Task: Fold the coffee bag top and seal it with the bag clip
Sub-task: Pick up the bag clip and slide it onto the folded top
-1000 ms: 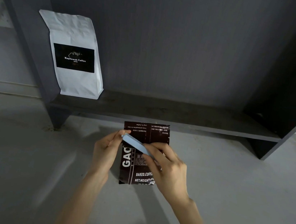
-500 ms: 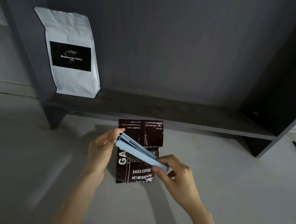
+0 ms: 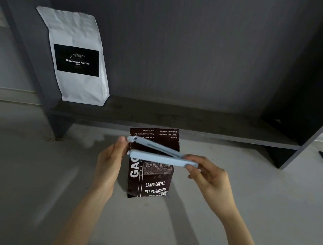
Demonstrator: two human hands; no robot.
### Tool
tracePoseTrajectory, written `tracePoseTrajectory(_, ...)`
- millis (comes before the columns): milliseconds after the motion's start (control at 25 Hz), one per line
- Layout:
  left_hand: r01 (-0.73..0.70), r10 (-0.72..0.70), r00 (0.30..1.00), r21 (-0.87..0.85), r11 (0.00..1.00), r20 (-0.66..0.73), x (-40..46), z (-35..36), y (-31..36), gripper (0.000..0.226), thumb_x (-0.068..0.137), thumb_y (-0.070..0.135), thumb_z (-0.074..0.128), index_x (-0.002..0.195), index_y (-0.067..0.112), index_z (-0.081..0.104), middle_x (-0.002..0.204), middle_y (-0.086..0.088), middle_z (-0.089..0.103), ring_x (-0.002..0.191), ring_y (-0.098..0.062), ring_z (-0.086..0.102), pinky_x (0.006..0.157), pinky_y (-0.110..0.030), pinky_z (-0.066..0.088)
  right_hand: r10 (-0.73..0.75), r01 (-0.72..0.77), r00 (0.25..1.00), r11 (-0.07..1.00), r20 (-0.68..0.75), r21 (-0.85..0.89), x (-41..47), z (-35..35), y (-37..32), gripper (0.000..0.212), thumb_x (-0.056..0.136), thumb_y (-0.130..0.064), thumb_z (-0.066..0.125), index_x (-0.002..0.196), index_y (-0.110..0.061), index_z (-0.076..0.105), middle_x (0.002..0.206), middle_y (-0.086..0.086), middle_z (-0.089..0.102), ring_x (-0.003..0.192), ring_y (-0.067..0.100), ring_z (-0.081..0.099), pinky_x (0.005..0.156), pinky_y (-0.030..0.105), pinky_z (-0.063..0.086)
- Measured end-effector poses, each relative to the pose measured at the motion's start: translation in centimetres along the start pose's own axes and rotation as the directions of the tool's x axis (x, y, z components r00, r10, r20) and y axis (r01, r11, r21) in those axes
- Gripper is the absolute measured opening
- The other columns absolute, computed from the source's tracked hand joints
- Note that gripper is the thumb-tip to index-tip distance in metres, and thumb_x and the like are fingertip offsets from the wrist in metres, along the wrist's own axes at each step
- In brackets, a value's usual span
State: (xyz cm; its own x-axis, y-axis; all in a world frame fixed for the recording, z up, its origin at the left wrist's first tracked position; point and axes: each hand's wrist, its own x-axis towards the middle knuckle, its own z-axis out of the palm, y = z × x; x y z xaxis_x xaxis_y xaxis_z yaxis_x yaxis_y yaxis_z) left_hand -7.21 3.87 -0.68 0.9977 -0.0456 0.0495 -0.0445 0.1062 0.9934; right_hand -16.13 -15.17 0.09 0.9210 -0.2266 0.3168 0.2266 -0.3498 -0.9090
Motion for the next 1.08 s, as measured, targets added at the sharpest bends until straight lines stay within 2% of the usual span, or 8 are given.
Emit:
tracePoseTrajectory(160, -0.092, 0.093, 0.99, -0.015, 0.996, 0.109, -0.1, 0.1, -0.3, 0.025, 0.085, 0.006, 0.053, 0.087, 0.03, 0.056, 0.093, 0.008, 0.063, 0.078, 0.01, 0.061, 0.068, -0.007, 0.047, 0.0, 0.015, 0.987, 0.996, -0.162, 0.092, 1.5, -0.7, -1.4, 0.029, 0.082, -0.005, 0.059, 0.079, -0.033, 0.063, 0.071, -0.019, 0.07, 0.058, 0.0, 0.062, 0.061, 0.006, 0.048)
tracePoseTrajectory(320, -0.109, 0.112, 0.986, -0.031, 0.994, 0.126, 0.0, 0.1, -0.4, 0.032, 0.083, -0.002, 0.052, 0.092, 0.029, 0.048, 0.096, 0.005, 0.062, 0.077, 0.01, 0.061, 0.067, -0.004, 0.047, 0.051, -0.057, 0.976, 0.998, -0.21, -0.024, 3.4, -1.0, -0.8, 0.014, 0.082, -0.016, 0.06, 0.088, -0.027, 0.066, 0.069, 0.006, 0.064, 0.052, 0.013, 0.05, 0.055, 0.019, 0.041)
tracePoseTrajectory(400, -0.103, 0.105, 0.988, -0.027, 0.994, 0.115, 0.2, 0.0, -0.5, 0.032, 0.082, -0.001, 0.054, 0.095, 0.028, 0.049, 0.097, 0.008, 0.062, 0.079, 0.012, 0.061, 0.067, -0.003, 0.046, 0.075, -0.092, 0.981, 0.992, -0.177, -0.091, 4.1, -0.8, -0.2, 0.012, 0.082, -0.017, 0.062, 0.09, -0.024, 0.067, 0.064, 0.005, 0.06, 0.052, 0.007, 0.046, 0.05, 0.018, 0.037)
tracePoseTrajectory(520, -0.078, 0.078, 0.989, -0.012, 0.997, 0.123, 0.4, -0.4, -0.8, 0.027, 0.081, 0.001, 0.057, 0.095, 0.024, 0.054, 0.094, 0.008, 0.063, 0.078, 0.012, 0.062, 0.067, -0.002, 0.046, 0.089, -0.094, 0.994, 0.991, -0.056, -0.096, 4.6, -0.3, -0.2, 0.021, 0.081, -0.016, 0.062, 0.088, -0.037, 0.062, 0.084, 0.007, 0.067, 0.072, 0.017, 0.063, 0.066, 0.026, 0.053)
tracePoseTrajectory(640, -0.054, 0.055, 0.991, -0.016, 0.998, 0.125, 0.5, -0.6, -1.0, 0.025, 0.081, 0.0, 0.056, 0.095, 0.021, 0.056, 0.092, 0.008, 0.065, 0.077, 0.01, 0.062, 0.067, -0.003, 0.047, 0.093, -0.092, 0.995, 0.995, 0.033, -0.03, 5.0, 0.1, -0.5, 0.027, 0.082, -0.014, 0.061, 0.094, -0.037, 0.057, 0.091, 0.0, 0.065, 0.079, -0.006, 0.064, 0.072, 0.013, 0.053)
tracePoseTrajectory(760, -0.029, 0.032, 0.992, -0.022, 0.999, 0.125, 0.5, -0.7, -1.1, 0.022, 0.081, 0.001, 0.057, 0.094, 0.019, 0.057, 0.093, 0.001, 0.067, 0.079, 0.004, 0.063, 0.068, -0.004, 0.047, 0.13, -0.129, 0.992, 0.988, -0.006, 0.09, 5.3, 0.8, -0.4, 0.022, 0.081, -0.012, 0.061, 0.092, -0.032, 0.06, 0.087, 0.007, 0.061, 0.072, -0.001, 0.061, 0.066, 0.005, 0.048)
tracePoseTrajectory(880, -0.021, 0.025, 0.992, -0.035, 0.999, 0.121, 0.4, -0.6, -1.0, 0.023, 0.08, 0.002, 0.058, 0.091, 0.023, 0.057, 0.092, 0.005, 0.067, 0.077, 0.007, 0.064, 0.067, -0.003, 0.047, 0.179, -0.169, 0.983, 0.965, -0.032, 0.203, 5.0, 1.6, -0.1, 0.022, 0.082, -0.013, 0.061, 0.087, -0.034, 0.062, 0.081, 0.01, 0.057, 0.076, 0.009, 0.056, 0.068, 0.012, 0.046)
tracePoseTrajectory(1080, -0.018, 0.022, 0.993, -0.036, 0.999, 0.112, 0.2, -0.3, -0.8, 0.022, 0.081, 0.003, 0.058, 0.091, 0.023, 0.057, 0.091, 0.008, 0.066, 0.076, 0.01, 0.063, 0.066, -0.002, 0.046, 0.211, -0.188, 0.976, 0.932, -0.043, 0.309, 4.5, 2.2, 0.0, 0.02, 0.083, -0.009, 0.058, 0.093, -0.026, 0.061, 0.083, -0.003, 0.066, 0.07, -0.004, 0.064, 0.064, 0.008, 0.051)
